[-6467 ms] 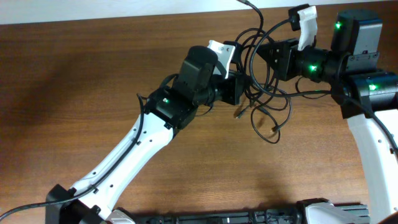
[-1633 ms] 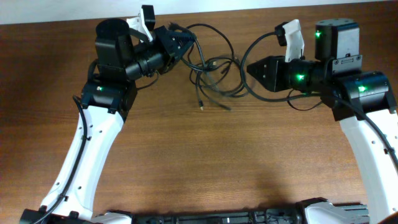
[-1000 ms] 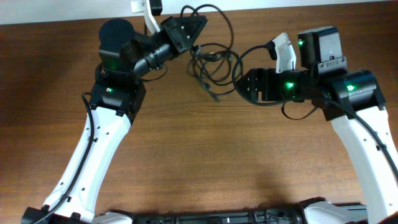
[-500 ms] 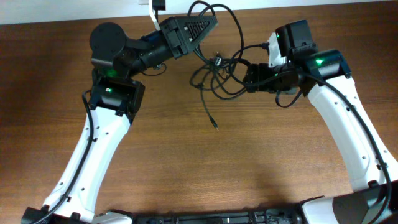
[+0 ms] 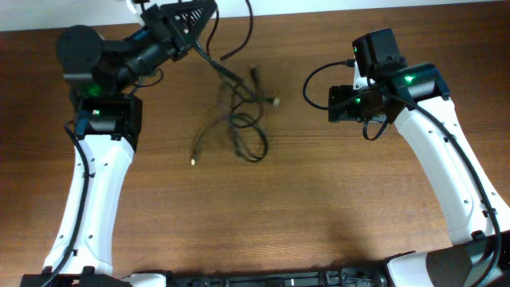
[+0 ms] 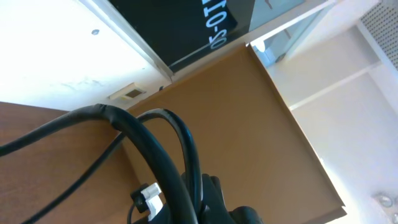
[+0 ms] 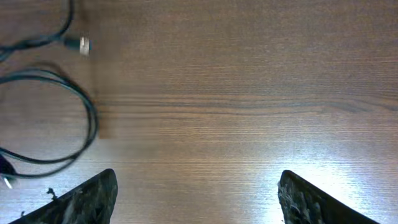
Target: Untangle cables
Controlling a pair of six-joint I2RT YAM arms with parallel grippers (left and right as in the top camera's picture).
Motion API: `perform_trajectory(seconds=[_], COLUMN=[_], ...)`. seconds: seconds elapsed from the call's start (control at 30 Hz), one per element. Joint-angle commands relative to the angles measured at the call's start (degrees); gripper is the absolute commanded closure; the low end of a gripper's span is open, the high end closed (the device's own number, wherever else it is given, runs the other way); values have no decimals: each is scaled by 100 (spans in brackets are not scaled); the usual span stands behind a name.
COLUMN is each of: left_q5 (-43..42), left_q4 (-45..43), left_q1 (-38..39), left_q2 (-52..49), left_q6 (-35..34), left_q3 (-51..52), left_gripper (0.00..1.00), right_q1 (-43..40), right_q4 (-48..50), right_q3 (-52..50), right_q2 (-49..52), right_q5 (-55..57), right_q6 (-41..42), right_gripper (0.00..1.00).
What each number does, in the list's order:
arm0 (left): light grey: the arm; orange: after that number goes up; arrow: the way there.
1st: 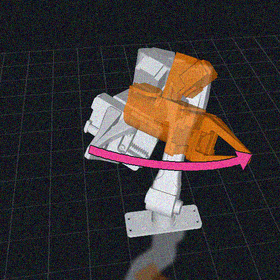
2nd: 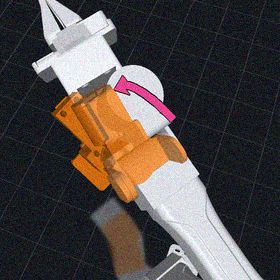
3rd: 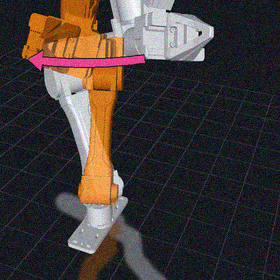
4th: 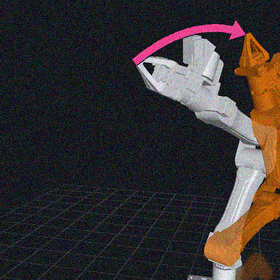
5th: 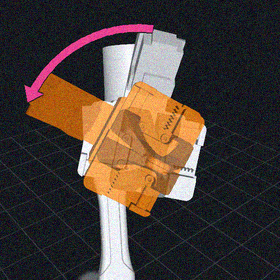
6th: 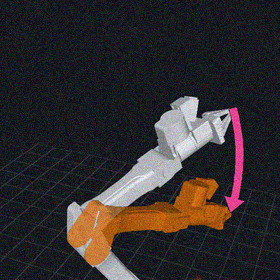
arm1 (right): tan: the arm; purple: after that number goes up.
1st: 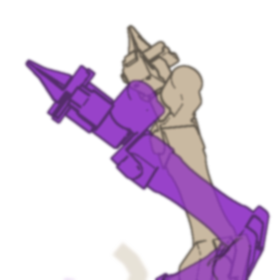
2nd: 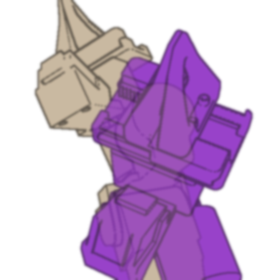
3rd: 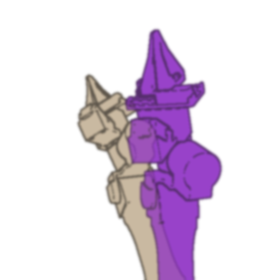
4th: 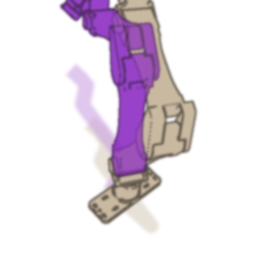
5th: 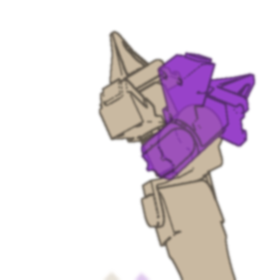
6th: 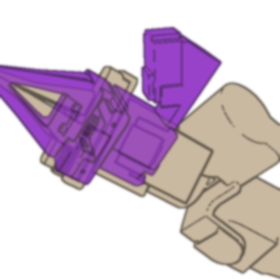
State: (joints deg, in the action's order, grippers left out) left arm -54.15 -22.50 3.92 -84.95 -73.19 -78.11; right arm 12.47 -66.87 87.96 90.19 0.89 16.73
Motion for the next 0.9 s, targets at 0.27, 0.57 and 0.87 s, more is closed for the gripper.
perform_trajectory(seconds=[0.27,0.57,0.87], left_q5=[28,1252,2830], left_q4=[-1759,-1440,-1200], left_q1=[-74,-538,-675], left_q2=[116,116,136], left_q6=[-374,249,374], left_q3=[-55,-55,-55], left_gripper=[100,100,97], right_q1=[28,28,28], right_q4=[-166,-173,-131], right_q3=[33,33,33], right_q2=[20,20,20], right_q5=[-195,-411,-411], right_q6=[0,4,7], right_gripper=[12,12,12])
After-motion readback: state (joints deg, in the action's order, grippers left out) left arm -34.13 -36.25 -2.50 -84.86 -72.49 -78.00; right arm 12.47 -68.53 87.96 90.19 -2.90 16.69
